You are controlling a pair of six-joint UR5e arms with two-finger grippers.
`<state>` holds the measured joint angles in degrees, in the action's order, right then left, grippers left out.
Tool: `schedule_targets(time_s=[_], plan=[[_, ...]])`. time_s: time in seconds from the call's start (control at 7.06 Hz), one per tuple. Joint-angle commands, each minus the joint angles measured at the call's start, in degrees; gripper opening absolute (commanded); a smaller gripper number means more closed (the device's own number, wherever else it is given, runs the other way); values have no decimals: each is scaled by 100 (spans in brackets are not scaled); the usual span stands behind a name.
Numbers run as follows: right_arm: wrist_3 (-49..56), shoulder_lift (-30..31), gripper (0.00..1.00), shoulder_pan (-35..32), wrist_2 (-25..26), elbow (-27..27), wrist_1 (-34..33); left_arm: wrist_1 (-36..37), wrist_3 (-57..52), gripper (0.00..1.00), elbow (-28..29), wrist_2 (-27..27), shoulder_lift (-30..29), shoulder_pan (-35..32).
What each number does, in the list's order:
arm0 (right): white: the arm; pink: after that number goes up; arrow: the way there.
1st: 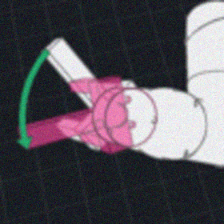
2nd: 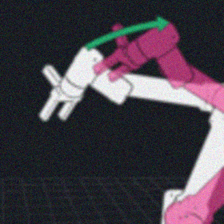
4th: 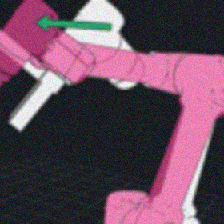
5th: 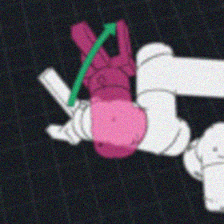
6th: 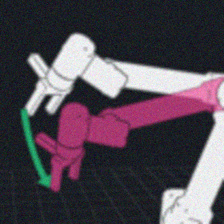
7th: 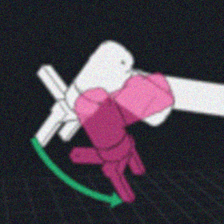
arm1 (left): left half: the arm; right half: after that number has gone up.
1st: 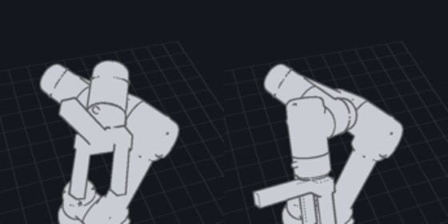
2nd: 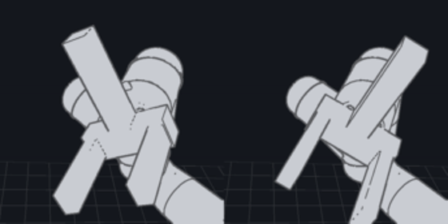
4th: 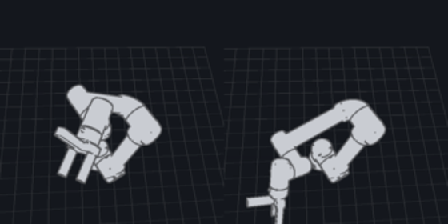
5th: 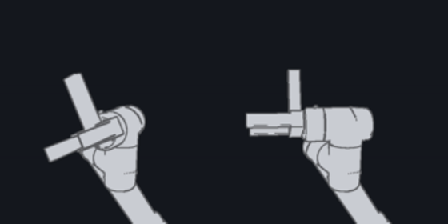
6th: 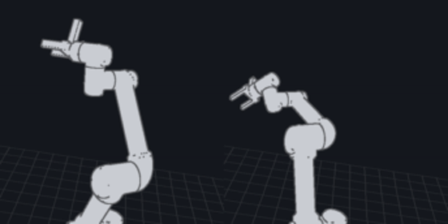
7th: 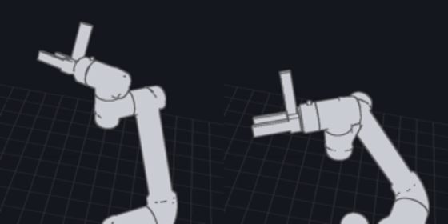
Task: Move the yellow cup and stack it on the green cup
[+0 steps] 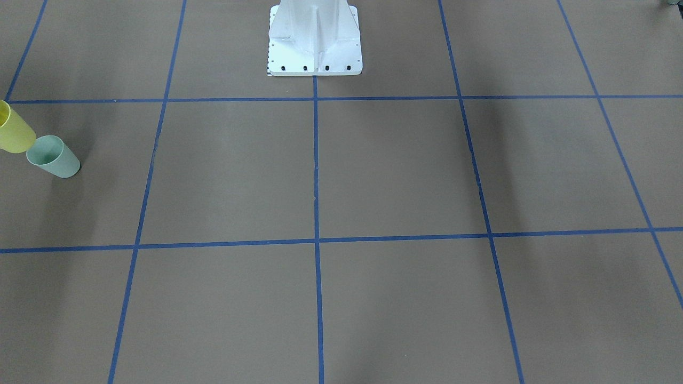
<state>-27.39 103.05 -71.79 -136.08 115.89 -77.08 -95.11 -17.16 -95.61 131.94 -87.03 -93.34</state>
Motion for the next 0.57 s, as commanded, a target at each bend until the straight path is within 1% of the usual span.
schedule_targets(time_s=[0.0,0.14,0.42], plan=[[-667,198,0,479,238,-67,466,1,-6,100,-151,42,134,0],[-784,189,0,673,388,-67,466,1,2,100,-151,42,134,9],[-785,215,0,675,521,-84,466,-16,-6,100,-151,77,143,9]])
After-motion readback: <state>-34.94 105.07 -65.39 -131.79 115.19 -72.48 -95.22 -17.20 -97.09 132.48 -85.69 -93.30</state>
